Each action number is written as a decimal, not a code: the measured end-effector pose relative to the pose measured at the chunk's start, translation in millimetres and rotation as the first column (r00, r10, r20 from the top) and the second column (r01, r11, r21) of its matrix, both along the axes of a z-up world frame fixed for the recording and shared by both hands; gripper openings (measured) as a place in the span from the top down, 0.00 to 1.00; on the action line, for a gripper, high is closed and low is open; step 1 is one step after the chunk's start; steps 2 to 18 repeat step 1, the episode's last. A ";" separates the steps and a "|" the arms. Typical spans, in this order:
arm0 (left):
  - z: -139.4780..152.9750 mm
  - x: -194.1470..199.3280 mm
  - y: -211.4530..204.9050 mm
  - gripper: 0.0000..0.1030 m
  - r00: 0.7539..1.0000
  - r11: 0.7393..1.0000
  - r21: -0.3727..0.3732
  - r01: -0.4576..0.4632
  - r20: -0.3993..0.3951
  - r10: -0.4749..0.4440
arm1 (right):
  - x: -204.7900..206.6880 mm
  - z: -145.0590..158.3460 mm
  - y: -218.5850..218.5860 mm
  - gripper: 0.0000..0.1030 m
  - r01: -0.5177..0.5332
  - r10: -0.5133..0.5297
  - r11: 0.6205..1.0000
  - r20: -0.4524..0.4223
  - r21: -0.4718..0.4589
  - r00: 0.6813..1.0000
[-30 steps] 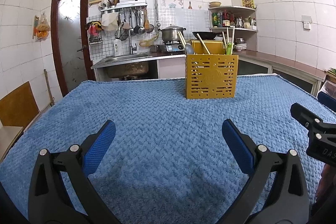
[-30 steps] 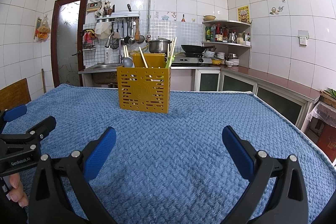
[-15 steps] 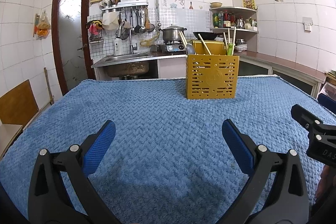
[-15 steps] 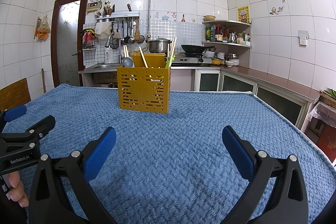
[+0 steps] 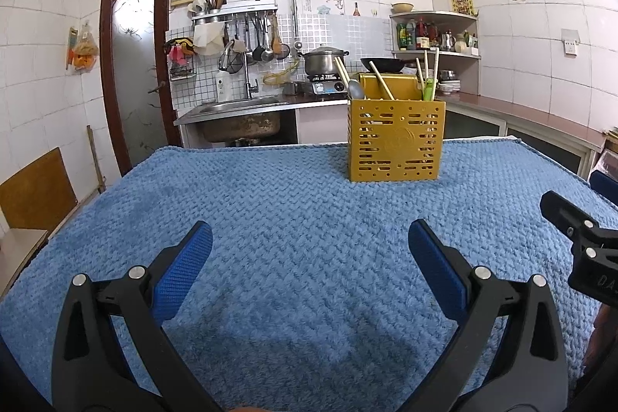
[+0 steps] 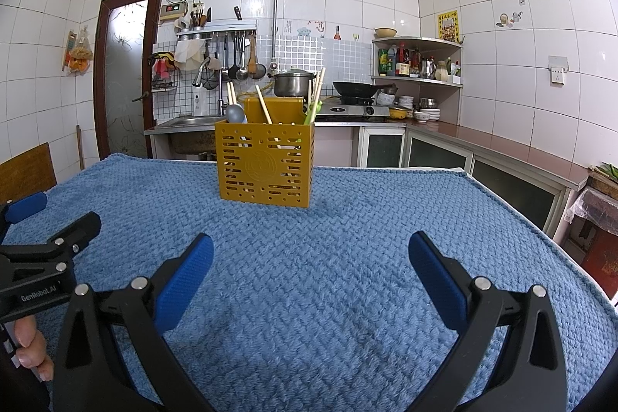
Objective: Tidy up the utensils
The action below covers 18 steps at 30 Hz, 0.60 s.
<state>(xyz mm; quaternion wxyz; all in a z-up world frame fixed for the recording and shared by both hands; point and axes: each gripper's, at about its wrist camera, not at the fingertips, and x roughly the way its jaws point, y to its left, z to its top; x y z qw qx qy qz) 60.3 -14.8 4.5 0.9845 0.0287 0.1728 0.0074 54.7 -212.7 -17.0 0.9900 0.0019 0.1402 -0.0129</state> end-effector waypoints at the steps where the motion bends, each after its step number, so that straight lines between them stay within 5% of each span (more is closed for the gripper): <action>1: 0.1 -0.1 -0.1 0.05 1.000 1.000 0.000 0.000 0.000 0.000 | 0.1 0.0 -0.2 0.04 0.000 0.000 1.000 0.000 0.000 1.000; 18: 0.1 -0.1 -0.1 0.05 1.000 1.000 0.000 0.000 0.000 0.000 | 0.1 0.0 -0.2 0.04 0.000 0.000 1.000 0.000 0.000 1.000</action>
